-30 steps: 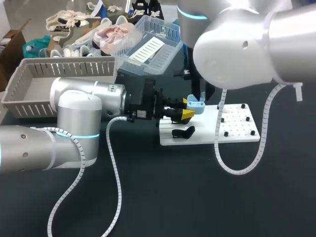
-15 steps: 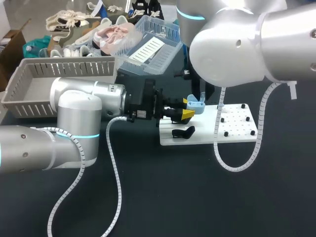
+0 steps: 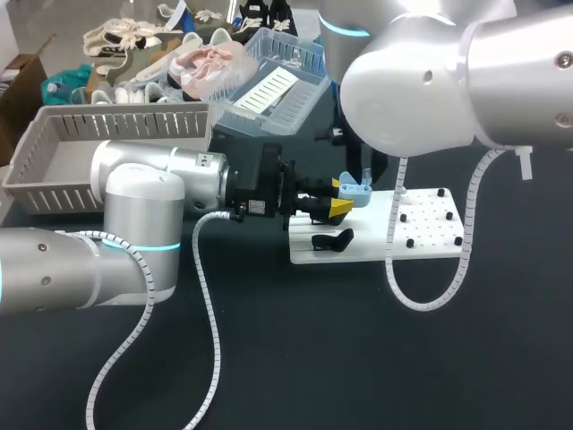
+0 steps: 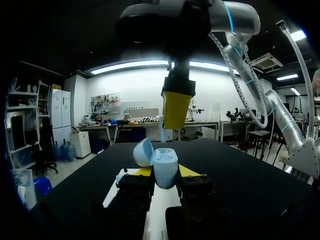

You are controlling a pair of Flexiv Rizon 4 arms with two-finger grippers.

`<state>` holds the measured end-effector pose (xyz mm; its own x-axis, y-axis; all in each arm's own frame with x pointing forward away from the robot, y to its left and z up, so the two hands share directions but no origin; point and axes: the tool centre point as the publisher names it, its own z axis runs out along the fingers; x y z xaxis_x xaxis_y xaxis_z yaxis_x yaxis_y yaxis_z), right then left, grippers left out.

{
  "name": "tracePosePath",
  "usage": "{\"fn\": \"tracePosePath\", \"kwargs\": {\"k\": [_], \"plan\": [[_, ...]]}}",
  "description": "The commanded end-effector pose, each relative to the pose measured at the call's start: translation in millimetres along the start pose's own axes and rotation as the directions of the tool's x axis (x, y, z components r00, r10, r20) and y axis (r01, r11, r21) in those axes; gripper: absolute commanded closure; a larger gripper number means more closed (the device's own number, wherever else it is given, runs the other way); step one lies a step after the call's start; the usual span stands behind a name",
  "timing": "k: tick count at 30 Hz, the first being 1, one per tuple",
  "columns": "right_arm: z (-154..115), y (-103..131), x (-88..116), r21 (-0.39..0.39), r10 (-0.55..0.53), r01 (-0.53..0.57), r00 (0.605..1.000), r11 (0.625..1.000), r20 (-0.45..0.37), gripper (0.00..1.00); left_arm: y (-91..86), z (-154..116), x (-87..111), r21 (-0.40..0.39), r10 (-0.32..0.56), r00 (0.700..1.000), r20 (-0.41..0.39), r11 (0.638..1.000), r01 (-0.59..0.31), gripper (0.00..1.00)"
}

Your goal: Pick up each earbud case from the left stands, insert the matching earbuds, close the lid, and place the case in the box.

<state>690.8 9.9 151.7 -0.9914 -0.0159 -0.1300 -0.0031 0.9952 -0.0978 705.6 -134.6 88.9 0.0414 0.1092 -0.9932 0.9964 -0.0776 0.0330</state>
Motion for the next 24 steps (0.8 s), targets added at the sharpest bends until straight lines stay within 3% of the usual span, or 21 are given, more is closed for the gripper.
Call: {"fn": "tracePosePath", "kwargs": {"k": [1, 24], "plan": [[1.9, 0.7, -0.2, 0.000, 0.000, 0.000, 1.000, 1.000, -0.004, 1.00, -0.5, 0.1, 0.5, -0.002, 0.001, 1.000, 0.001, 1.000, -0.001, 1.00], [10.9, -3.4, -1.1, -0.017, 0.014, -0.014, 1.000, 1.000, -0.008, 1.00, -0.5, 0.1, 0.5, -0.002, 0.001, 1.000, 0.001, 1.000, -0.001, 1.00]]}}
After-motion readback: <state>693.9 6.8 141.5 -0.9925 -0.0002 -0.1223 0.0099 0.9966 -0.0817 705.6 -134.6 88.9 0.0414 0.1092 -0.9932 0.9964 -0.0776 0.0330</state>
